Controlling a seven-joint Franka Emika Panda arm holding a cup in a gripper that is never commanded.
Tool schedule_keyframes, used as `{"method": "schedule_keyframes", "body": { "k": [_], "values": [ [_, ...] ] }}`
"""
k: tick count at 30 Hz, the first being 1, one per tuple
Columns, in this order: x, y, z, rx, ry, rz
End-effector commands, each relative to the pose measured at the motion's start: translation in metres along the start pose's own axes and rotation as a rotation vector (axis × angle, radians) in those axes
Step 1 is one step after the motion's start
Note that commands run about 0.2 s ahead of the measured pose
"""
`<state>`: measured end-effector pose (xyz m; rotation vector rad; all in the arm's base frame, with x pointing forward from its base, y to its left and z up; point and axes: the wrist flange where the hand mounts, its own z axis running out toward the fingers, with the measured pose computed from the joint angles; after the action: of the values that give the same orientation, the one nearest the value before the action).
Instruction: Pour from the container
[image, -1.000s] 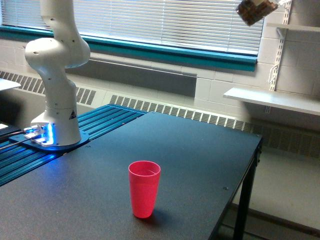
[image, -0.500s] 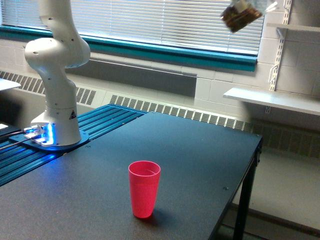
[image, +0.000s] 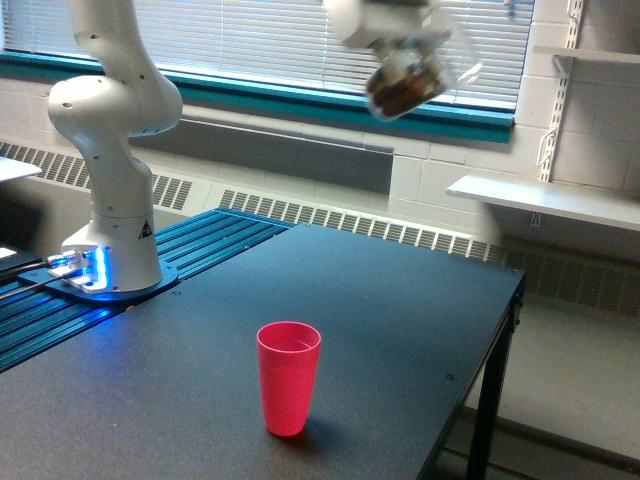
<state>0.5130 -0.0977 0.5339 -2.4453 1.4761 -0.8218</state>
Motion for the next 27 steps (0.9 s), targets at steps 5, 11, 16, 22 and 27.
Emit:
{"method": "schedule_keyframes", "body": {
  "k": [5, 11, 16, 22, 27],
  "values": [
    [-0.003, 0.055, 0.012, -0.069, -0.013, 0.147],
    [-0.01, 0.084, 0.022, -0.107, -0.036, 0.191],
    [-0.013, 0.108, 0.031, -0.134, -0.058, 0.235],
    [-0.016, 0.132, 0.041, -0.146, -0.082, 0.277],
    [-0.015, 0.152, 0.051, -0.168, -0.107, 0.312]
  ]
}}
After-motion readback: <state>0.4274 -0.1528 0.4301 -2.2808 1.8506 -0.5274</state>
